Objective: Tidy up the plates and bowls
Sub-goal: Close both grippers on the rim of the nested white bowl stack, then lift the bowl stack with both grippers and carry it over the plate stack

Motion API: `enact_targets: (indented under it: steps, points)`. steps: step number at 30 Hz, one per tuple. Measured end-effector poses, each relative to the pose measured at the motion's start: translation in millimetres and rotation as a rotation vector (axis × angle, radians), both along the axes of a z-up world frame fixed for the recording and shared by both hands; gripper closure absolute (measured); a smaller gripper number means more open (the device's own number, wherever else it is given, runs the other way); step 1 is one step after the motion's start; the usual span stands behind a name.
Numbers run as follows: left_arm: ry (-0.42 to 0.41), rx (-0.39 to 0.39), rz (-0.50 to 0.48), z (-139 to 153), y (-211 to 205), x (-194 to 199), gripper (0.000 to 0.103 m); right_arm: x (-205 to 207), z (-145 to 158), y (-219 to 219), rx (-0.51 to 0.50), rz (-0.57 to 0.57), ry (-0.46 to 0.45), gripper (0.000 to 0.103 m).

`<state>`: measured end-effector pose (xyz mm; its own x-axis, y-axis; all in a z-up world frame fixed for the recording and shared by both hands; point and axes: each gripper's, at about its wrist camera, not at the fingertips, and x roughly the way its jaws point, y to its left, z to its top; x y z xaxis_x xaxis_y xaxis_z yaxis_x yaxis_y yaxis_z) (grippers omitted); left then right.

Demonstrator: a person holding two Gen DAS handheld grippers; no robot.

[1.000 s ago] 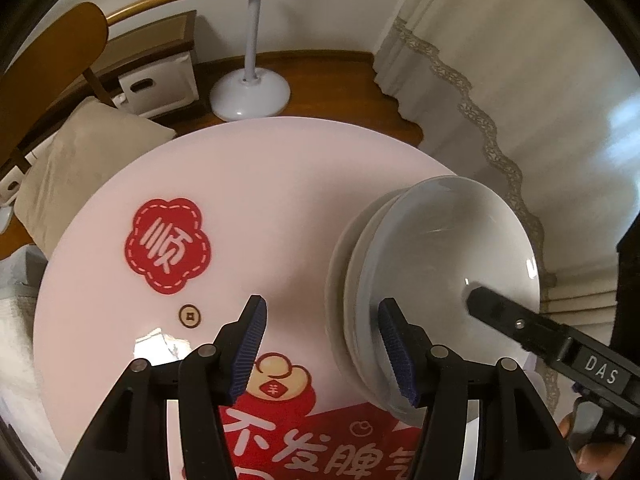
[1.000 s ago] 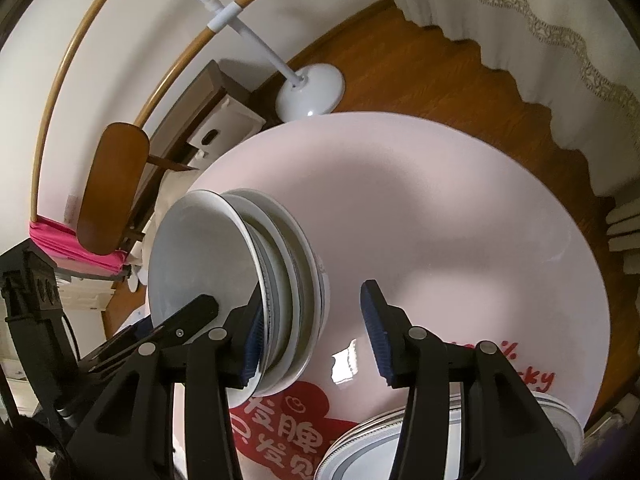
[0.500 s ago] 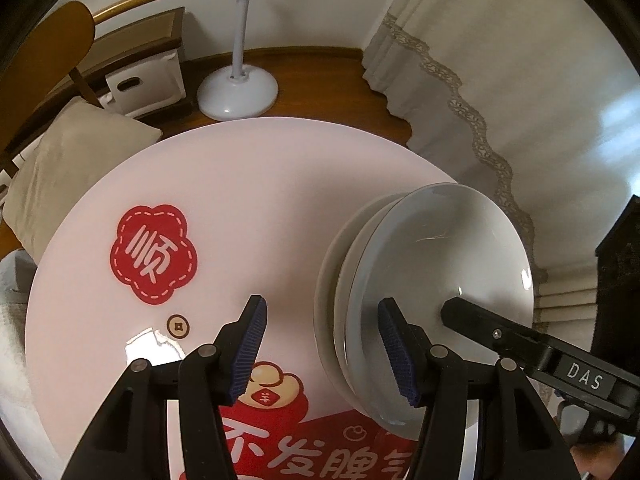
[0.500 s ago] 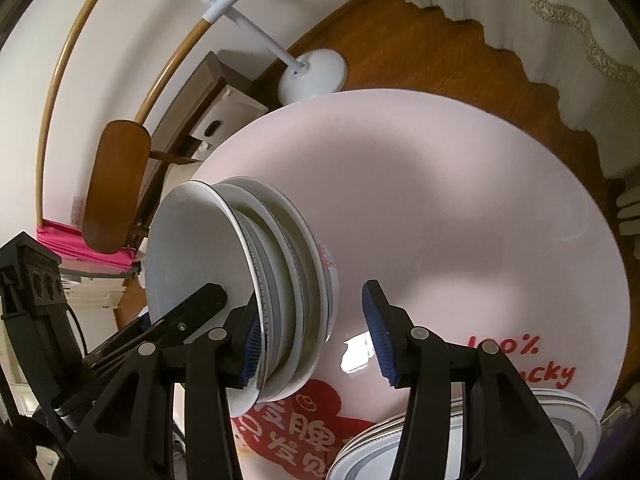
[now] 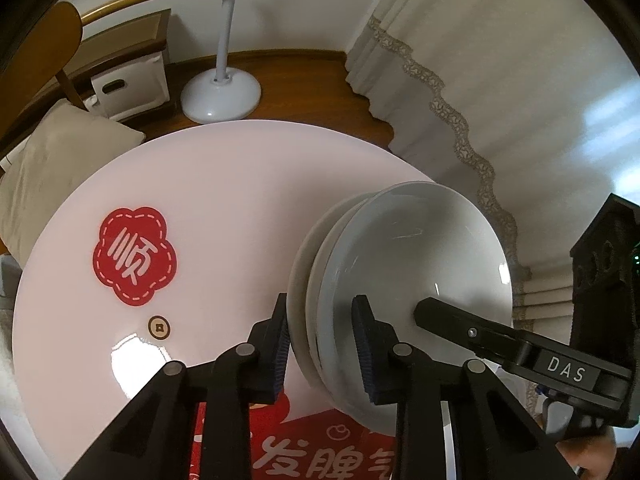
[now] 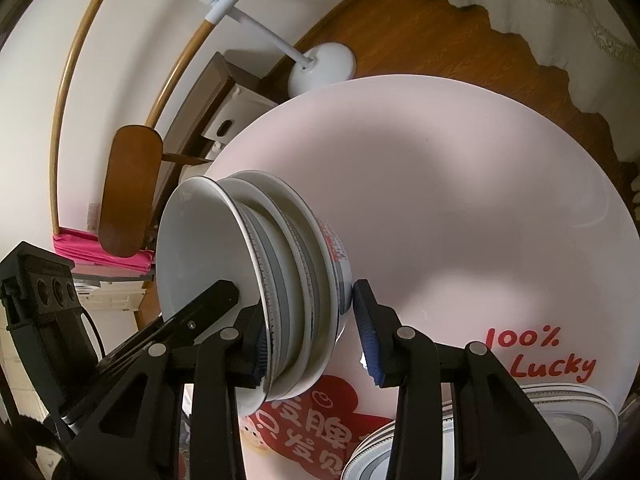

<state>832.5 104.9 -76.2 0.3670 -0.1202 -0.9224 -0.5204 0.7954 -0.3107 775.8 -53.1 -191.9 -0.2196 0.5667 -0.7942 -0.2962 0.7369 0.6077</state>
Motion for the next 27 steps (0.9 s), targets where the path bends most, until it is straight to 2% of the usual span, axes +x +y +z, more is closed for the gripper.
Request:
enact_targets:
  steps: [16, 27]
  points:
    - [0.01, 0.03, -0.024, 8, -10, -6, 0.079, -8, 4, 3, -0.014, 0.018, -0.023, 0.066]
    - [0.001, 0.046, -0.043, 23, -17, -27, 0.08, -27, 10, 0, -0.015, 0.014, -0.024, 0.066]
